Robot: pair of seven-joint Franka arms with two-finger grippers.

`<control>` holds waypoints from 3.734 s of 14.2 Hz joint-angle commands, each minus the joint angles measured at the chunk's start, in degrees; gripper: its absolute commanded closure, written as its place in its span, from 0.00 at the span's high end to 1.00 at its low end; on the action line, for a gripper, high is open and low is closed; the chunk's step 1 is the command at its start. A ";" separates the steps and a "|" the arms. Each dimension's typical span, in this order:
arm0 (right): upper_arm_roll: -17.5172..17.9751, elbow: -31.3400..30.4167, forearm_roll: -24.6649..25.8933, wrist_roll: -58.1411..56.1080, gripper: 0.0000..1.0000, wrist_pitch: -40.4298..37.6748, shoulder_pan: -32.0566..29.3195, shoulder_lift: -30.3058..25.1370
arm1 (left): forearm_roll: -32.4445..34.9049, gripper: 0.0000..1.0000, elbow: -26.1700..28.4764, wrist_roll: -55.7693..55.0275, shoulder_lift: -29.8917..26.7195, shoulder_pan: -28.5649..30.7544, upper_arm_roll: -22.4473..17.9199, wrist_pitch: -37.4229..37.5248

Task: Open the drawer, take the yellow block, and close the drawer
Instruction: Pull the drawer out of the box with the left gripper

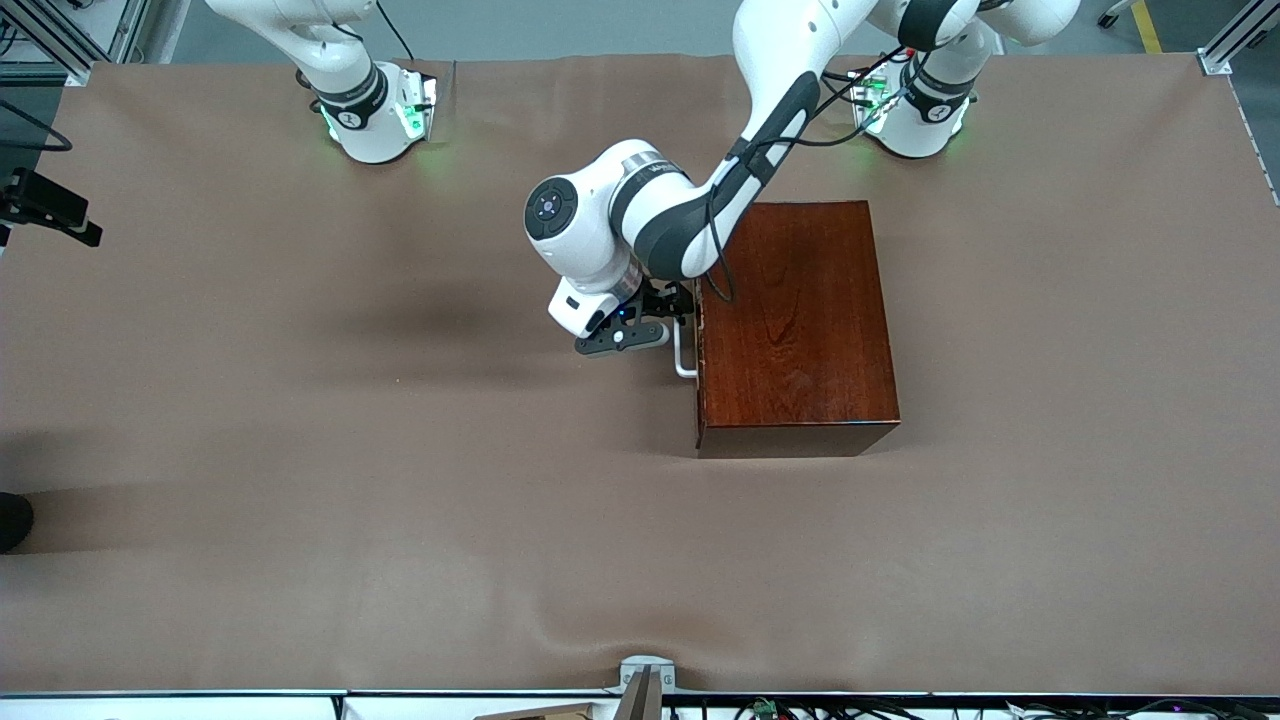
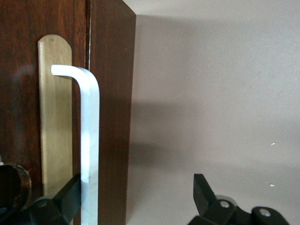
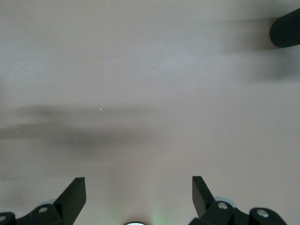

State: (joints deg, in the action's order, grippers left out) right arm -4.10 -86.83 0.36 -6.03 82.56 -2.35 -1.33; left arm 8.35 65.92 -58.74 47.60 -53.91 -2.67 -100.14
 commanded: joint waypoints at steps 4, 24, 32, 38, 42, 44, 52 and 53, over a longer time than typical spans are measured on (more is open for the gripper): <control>1.02 -0.18 0.34 -0.21 1.00 -0.12 -0.99 -0.78 | 0.44 1.00 -2.46 -4.97 2.15 -1.19 0.47 -6.81; 1.11 2.36 0.87 -1.09 1.00 -0.12 -0.81 0.89 | -3.34 1.00 -3.07 -12.53 2.59 -2.60 1.44 -17.98; 1.02 2.19 4.39 -0.38 1.00 3.66 -1.08 3.70 | -3.43 1.00 -3.07 -12.71 2.59 -2.60 1.53 -20.27; 1.02 1.84 3.86 0.40 1.00 3.40 -1.17 3.79 | -3.35 1.00 -2.81 -12.71 2.06 -2.60 1.09 -20.45; 1.02 1.57 -0.34 11.19 1.00 -0.11 -1.17 3.79 | -3.17 1.00 -2.72 -13.15 0.49 -2.96 0.74 -19.65; 1.02 1.49 -1.41 17.16 1.00 -0.99 -0.56 3.79 | -3.17 1.00 -2.72 -12.89 -1.71 -2.60 0.91 -15.72; 1.20 -0.89 -6.32 41.32 1.00 -1.09 6.30 4.58 | -2.38 1.00 -1.32 -8.85 -19.72 8.10 -0.40 5.99; 1.20 -0.89 -6.77 44.23 1.00 -0.91 7.61 5.19 | -2.03 1.00 -1.32 -7.80 -21.13 10.56 -0.32 6.97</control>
State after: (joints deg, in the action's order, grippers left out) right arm -2.72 -87.36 -4.73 31.78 81.46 3.47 3.19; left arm 5.73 62.36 -68.26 30.01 -46.94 -3.49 -95.39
